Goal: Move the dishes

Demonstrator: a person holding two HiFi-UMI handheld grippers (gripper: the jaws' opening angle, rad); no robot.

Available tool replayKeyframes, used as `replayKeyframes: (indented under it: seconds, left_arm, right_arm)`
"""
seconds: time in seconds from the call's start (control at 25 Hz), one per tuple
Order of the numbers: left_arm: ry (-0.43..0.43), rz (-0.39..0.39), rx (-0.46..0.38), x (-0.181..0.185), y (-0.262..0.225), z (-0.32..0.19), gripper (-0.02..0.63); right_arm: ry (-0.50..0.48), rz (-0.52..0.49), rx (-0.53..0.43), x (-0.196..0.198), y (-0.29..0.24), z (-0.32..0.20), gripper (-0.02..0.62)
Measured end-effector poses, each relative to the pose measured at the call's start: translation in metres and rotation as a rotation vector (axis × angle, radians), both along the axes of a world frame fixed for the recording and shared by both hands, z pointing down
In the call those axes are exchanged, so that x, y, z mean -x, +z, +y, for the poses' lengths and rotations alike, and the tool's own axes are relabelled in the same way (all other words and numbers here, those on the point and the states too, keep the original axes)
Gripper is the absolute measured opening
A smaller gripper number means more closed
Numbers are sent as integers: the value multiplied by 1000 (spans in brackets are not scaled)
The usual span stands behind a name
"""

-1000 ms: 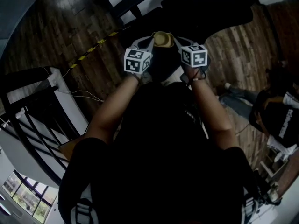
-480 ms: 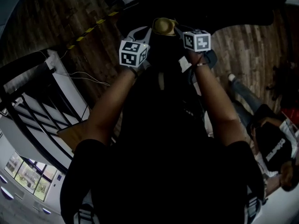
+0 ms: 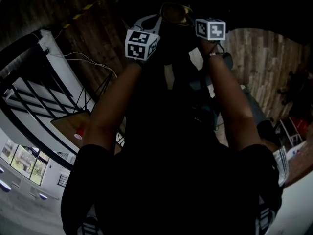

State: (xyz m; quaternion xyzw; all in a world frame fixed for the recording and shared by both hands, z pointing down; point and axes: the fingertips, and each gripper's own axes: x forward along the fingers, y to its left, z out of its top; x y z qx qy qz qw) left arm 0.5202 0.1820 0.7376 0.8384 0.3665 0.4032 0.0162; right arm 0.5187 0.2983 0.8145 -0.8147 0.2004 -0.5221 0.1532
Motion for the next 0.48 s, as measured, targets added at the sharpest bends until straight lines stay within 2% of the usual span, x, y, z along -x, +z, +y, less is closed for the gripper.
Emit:
replayKeyframes:
  seconds: [0.28,0.48]
  left_arm:
    - [-42,-55,-28,-6,39,-6,-5]
    - [-69,-107,-11,-5,62,-6,-5]
  right_arm:
    - [-44,-93,4,-2,51,-4,71]
    - [-53,-139,-1,-7,83,-3,71]
